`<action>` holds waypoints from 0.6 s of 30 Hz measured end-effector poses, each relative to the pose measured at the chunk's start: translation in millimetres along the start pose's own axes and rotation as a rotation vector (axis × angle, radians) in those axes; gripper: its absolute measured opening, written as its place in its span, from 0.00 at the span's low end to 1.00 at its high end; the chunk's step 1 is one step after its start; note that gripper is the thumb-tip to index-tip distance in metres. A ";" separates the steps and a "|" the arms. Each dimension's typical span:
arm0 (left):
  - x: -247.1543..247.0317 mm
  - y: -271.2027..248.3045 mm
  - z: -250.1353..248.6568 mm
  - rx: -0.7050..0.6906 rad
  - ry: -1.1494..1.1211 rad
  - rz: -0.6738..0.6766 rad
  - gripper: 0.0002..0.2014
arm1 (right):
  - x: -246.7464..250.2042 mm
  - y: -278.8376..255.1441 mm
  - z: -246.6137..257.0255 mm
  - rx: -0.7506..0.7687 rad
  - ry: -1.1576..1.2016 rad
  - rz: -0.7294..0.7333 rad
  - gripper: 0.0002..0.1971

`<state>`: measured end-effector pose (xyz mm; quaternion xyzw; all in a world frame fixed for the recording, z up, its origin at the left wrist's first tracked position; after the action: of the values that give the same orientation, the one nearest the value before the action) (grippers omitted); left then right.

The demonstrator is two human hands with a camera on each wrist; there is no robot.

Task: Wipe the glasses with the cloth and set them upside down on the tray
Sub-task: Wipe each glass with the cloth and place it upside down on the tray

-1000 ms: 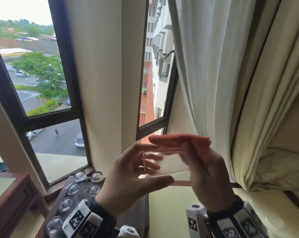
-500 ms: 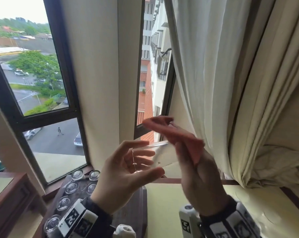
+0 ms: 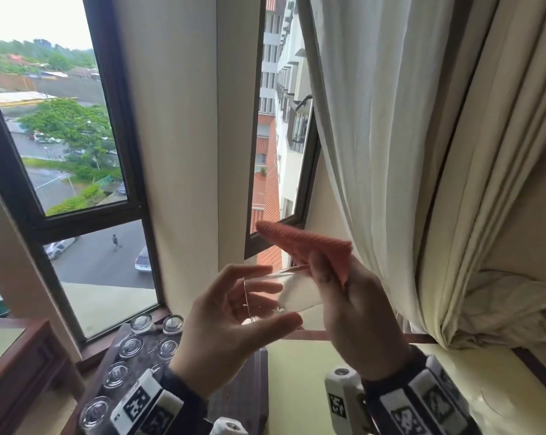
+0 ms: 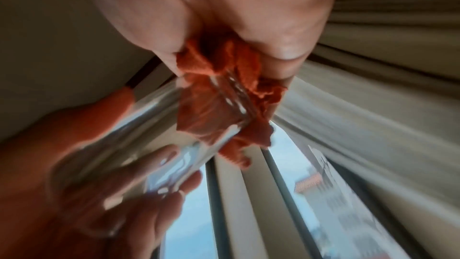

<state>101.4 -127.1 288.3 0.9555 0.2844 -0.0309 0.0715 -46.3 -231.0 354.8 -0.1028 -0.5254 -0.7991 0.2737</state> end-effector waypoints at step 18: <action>-6.3 -6.9 3.7 0.041 -0.049 -0.044 0.38 | 6.2 -11.5 -13.7 -0.478 0.328 -0.094 0.18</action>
<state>92.3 -125.3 284.4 0.9493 0.3028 -0.0617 0.0584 -56.0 -241.9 342.8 -0.0092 -0.2752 -0.9180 0.2855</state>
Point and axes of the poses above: each hand's wrist, its own y-axis towards the middle knuckle, its own x-axis out of the back of the hand, z = x × y, the point moved 3 cm from there along y, towards the middle knuckle, and after that the axes turned 13 degrees about x, right-handed, at the moved point
